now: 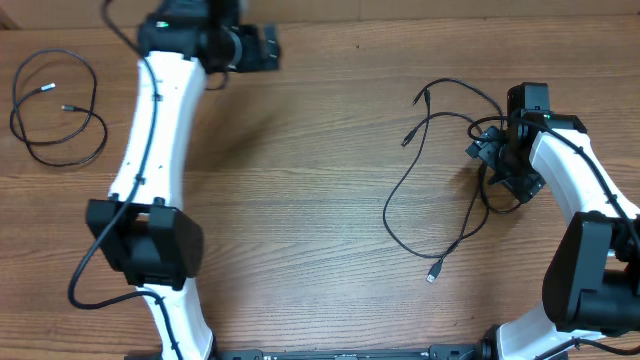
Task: Untangle cables
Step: 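Move the left gripper back right to the remaining cable pile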
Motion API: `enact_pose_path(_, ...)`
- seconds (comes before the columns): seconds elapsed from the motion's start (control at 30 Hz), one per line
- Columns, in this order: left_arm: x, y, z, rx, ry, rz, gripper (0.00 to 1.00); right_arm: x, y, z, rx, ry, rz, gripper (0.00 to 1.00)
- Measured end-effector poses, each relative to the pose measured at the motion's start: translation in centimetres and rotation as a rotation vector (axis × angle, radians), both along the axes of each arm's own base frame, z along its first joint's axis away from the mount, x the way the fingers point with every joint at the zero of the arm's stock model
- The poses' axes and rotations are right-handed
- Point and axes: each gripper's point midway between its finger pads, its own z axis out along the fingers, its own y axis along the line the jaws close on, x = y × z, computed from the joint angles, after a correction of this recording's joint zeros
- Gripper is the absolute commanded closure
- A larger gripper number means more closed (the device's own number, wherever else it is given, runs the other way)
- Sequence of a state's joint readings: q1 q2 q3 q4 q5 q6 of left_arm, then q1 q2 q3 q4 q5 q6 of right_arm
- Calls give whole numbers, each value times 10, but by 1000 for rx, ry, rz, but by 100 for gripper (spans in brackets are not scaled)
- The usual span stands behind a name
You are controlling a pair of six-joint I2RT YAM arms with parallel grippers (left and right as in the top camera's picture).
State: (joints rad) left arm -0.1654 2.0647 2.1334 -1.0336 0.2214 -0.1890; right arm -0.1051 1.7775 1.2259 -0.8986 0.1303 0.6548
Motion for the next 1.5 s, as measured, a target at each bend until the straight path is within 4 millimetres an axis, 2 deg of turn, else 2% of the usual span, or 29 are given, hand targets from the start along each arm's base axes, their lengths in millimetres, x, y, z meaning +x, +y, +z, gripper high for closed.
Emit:
enact_pose_path(0.2, -27, -76, -1, -12, 16, -137, 0, 6, 0, 1, -2, -26, 1, 0)
enact_pose_path(0.33, -46, -118, -1, -11, 17, -226, 0, 15, -1, 3, -6, -61, 1, 0)
enact_pose_path(0.47, -60, -143, -1, -12, 17, -279, 0, 16, 3, 3, 21, -66, 7, 1)
enact_pose_path(0.57, -64, -151, -1, -14, 16, -297, 0, 9, 10, 1, 75, -41, 7, 2)
enact_pose_path(0.67, -66, -155, 0, -15, 13, -305, 1, -2, 6, 4, 123, -15, -23, 2)
enact_pose_path(0.77, -65, -162, 3, -25, -8, -314, 0, -16, -13, 20, 167, -24, -98, 2)
enact_pose_path(0.9, -62, -178, 12, -52, -57, -327, 0, -31, -46, 59, 194, -115, -211, 2)
enact_pose_path(1.0, -63, -200, 20, -76, -108, -360, 0, -45, -57, 83, 204, -161, -261, 2)
enact_pose_path(1.1, -68, -226, 18, -91, -137, -404, 0, -58, -62, 92, 218, -164, -298, 2)
enact_pose_path(1.17, -70, -243, 10, -97, -147, -432, 0, -66, -68, 92, 228, -155, -329, 2)
enact_pose_path(1.23, -73, -263, -6, -94, -142, -467, 0, -73, -76, 91, 237, -146, -366, 2)
enact_pose_path(1.33, -85, -295, -42, -72, -127, -569, 0, -86, -90, 90, 246, -134, -433, 1)
enact_pose_path(1.4, -100, -314, -65, -49, -115, -663, 0, -94, -99, 90, 249, -132, -474, 0)
enact_pose_path(1.5, -133, -347, -94, -9, -123, -842, 0, -105, -112, 89, 250, -129, -532, 0)
